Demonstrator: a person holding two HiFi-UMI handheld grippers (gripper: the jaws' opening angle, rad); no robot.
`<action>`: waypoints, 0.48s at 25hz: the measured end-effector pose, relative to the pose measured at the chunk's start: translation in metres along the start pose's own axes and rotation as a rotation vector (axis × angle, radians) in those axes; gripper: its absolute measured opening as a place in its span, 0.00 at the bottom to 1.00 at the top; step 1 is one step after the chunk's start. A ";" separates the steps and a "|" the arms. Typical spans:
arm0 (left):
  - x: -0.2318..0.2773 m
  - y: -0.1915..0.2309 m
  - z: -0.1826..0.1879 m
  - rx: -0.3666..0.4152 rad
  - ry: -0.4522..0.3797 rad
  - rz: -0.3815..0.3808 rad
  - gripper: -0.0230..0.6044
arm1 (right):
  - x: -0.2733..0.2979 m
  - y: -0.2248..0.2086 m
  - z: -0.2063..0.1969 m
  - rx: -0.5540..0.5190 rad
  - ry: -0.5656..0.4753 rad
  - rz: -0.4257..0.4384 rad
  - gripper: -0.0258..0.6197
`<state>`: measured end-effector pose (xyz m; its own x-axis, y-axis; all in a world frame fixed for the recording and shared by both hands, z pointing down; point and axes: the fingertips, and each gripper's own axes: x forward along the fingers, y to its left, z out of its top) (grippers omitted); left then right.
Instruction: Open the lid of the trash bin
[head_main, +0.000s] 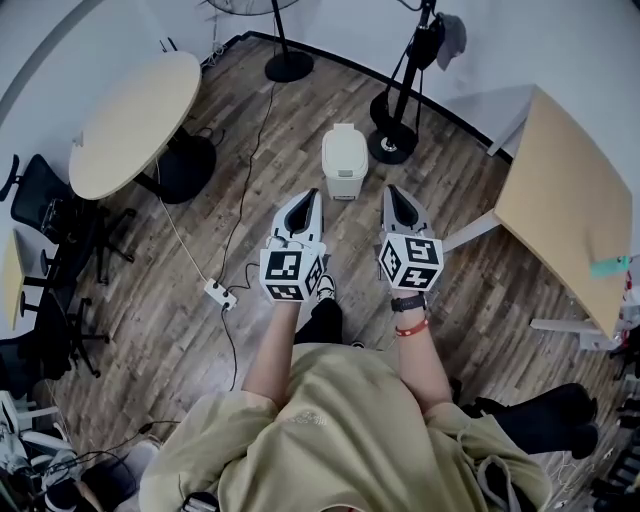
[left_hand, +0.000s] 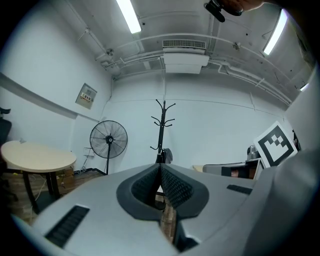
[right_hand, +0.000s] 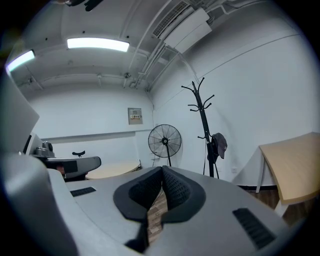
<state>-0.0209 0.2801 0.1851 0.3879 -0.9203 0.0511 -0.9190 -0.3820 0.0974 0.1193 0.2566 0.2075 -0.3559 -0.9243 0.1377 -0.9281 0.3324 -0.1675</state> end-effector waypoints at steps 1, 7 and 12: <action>0.007 0.008 0.000 0.000 0.006 0.004 0.07 | 0.010 0.000 0.000 0.002 0.004 0.001 0.06; 0.044 0.056 0.001 -0.011 0.020 0.014 0.07 | 0.069 0.011 0.001 -0.030 0.038 0.024 0.06; 0.090 0.086 -0.001 -0.014 0.034 -0.009 0.07 | 0.125 0.014 0.002 -0.037 0.056 0.022 0.06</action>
<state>-0.0651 0.1648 0.1995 0.3985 -0.9133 0.0840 -0.9145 -0.3888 0.1117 0.0623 0.1450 0.2208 -0.3811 -0.9051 0.1885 -0.9230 0.3606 -0.1346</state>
